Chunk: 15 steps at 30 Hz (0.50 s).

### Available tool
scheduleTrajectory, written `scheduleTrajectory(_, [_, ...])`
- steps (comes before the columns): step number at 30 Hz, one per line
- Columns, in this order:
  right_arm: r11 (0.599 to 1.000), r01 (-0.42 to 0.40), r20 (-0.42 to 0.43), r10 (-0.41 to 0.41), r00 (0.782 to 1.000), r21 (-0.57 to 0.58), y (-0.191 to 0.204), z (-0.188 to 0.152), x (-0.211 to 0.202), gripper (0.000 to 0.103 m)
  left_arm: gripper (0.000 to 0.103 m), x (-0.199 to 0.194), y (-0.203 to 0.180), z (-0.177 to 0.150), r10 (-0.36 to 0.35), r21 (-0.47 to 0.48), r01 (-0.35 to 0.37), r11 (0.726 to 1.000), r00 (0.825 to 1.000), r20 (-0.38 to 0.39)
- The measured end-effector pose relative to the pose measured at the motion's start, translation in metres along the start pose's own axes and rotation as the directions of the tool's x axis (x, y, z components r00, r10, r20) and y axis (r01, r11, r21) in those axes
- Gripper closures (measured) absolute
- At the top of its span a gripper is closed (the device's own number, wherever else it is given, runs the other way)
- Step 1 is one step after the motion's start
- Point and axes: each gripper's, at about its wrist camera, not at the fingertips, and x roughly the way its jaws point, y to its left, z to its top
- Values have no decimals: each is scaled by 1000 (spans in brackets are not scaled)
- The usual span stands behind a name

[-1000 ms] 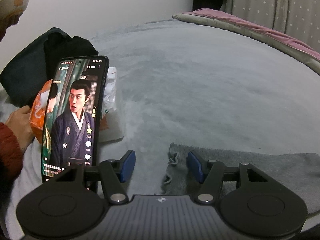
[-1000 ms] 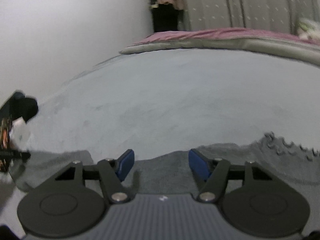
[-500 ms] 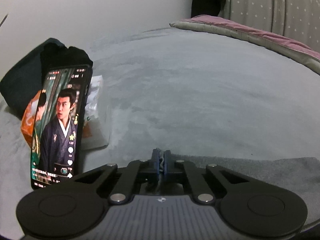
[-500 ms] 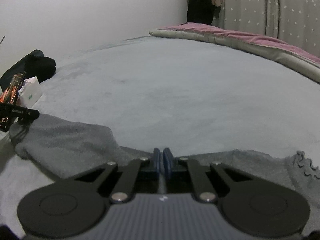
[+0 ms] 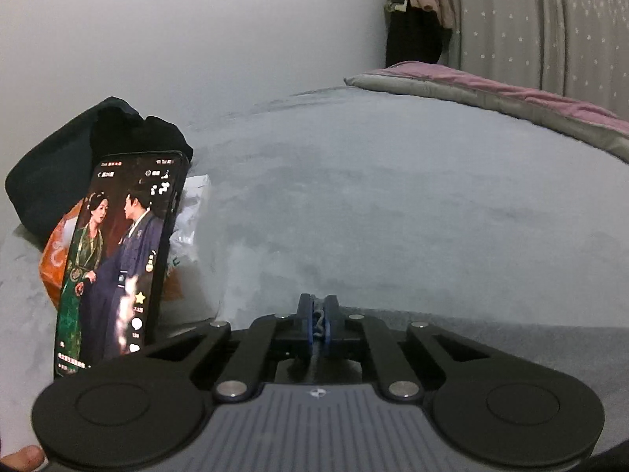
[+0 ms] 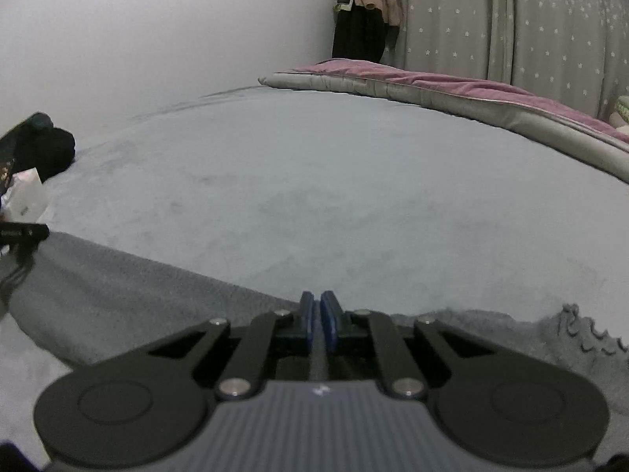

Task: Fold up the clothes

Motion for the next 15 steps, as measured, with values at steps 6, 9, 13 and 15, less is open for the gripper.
scheduleTrajectory(6, [999,-45,34,45,998,15,-2,5,-12,63,71,-17,8,13,-24,-26,24,999,1000,-5])
scheduleTrajectory(9, [997,-80,54,79,995,22,-5,9,-19,62,67,-29,14,16,-39,-54,38,998,999,-25])
scheduleTrajectory(13, [994,-107,71,106,992,10,1,16,-32,62,67,-38,27,21,-72,-126,64,990,995,-61])
scheduleTrajectory(15, [993,-115,69,114,991,7,10,16,-42,62,66,-40,35,24,-87,-177,71,982,993,-83])
